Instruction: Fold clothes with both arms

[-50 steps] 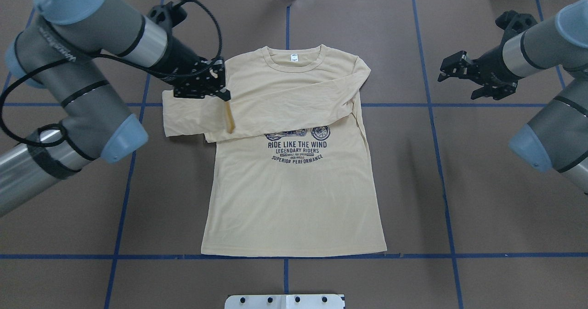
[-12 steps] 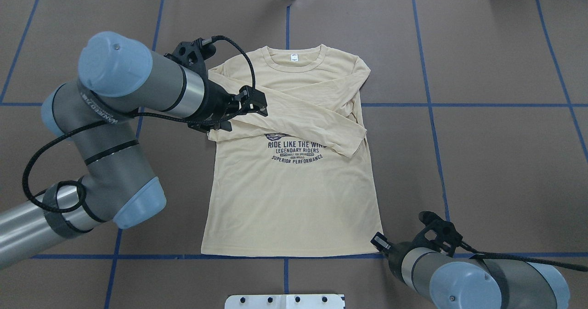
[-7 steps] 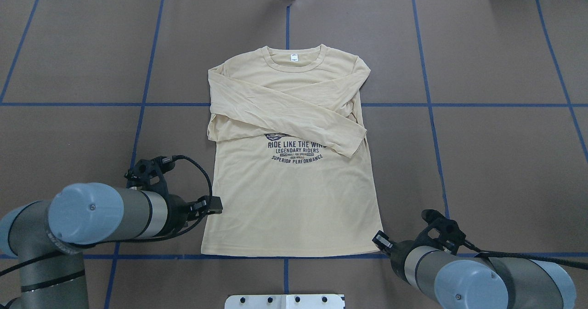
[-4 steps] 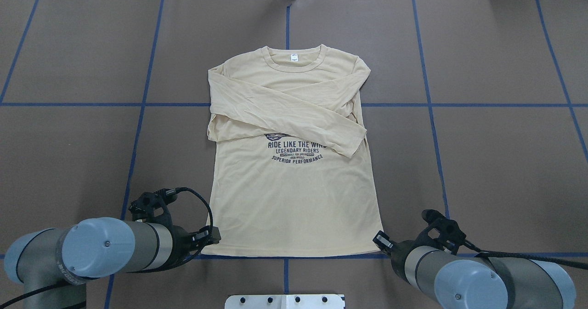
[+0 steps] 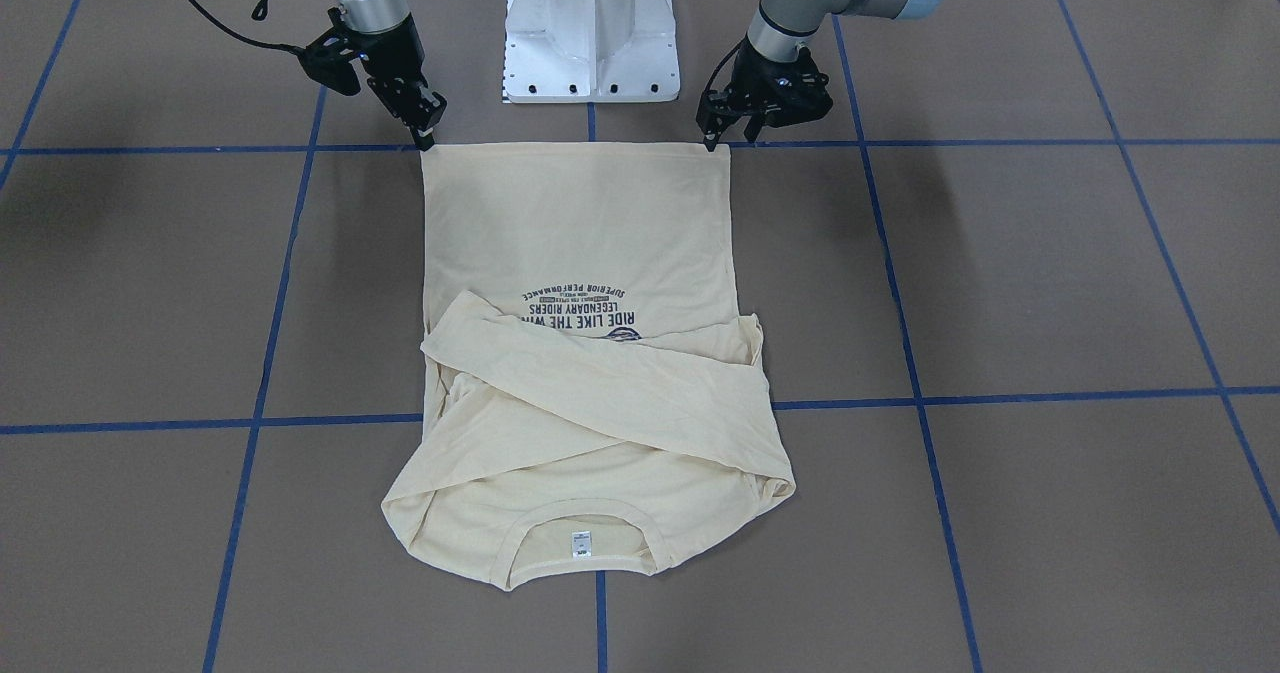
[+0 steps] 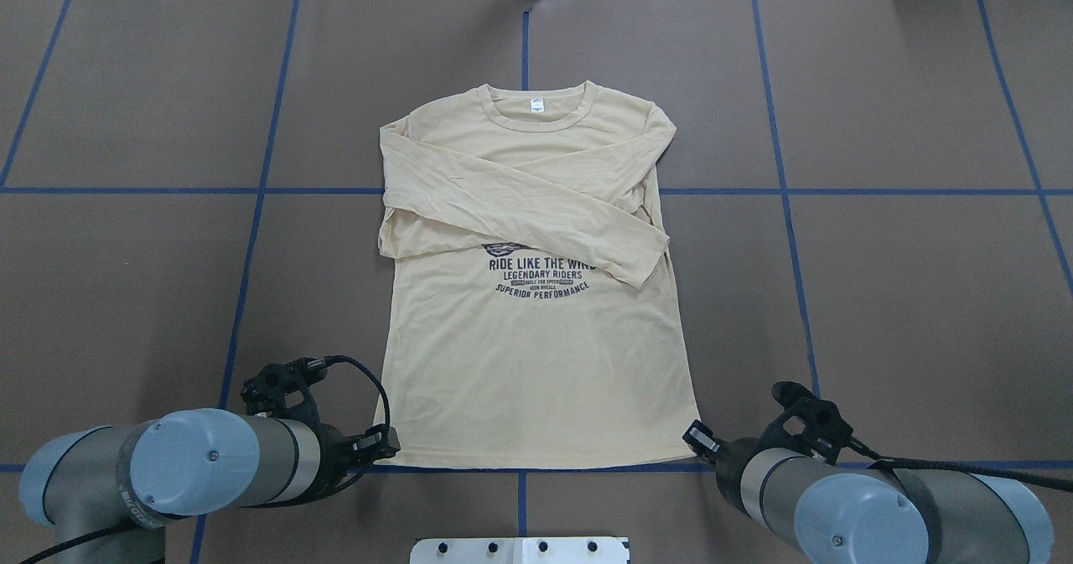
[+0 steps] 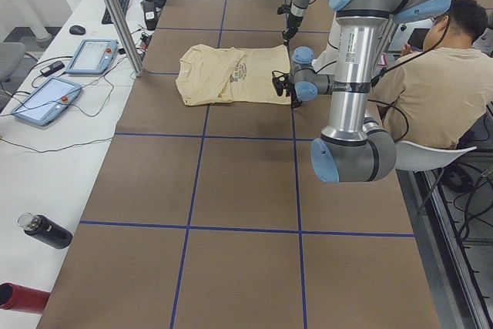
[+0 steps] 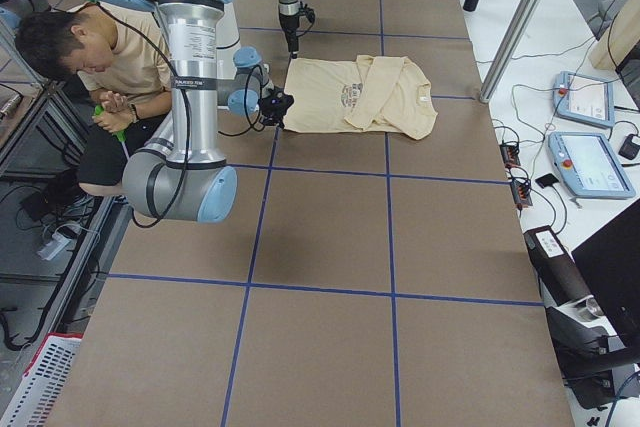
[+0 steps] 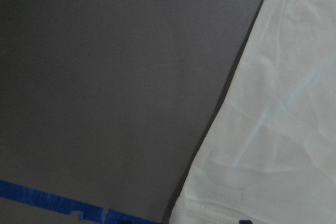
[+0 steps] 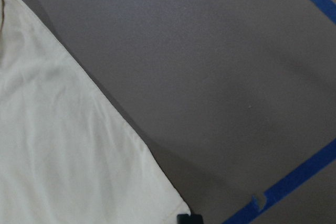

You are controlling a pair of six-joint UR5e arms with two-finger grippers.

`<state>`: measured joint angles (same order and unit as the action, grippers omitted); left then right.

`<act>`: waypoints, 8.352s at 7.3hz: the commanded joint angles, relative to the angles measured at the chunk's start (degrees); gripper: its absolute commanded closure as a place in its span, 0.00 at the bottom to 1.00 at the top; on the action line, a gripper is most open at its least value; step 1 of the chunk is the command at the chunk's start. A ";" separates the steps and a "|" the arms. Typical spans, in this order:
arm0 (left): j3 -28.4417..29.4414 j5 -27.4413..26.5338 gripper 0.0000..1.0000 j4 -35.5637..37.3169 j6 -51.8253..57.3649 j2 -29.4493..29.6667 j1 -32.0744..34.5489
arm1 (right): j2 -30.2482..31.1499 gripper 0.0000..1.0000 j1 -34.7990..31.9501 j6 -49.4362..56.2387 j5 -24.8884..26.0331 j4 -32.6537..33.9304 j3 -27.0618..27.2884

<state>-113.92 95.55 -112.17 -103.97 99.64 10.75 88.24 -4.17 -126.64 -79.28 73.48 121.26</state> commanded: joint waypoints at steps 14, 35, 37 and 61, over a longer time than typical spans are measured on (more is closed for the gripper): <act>-19.24 2.52 1.00 5.29 -6.61 -4.54 -1.00 | 6.86 1.00 1.37 -4.14 -1.93 0.18 15.23; 40.44 5.26 0.70 -21.33 18.45 25.16 33.46 | -46.67 0.57 -41.62 37.95 -23.64 2.37 -58.24; 42.27 5.26 0.49 -24.39 18.45 25.16 33.55 | -49.37 0.00 -41.70 38.05 -23.64 2.37 -61.03; 36.84 6.57 0.46 -24.94 20.03 21.65 36.80 | -14.94 1.00 -25.01 2.10 -15.02 -13.63 -19.75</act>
<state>-77.08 102.10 -137.11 -83.94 121.32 47.55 73.18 -29.13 -124.54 -94.27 58.88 100.40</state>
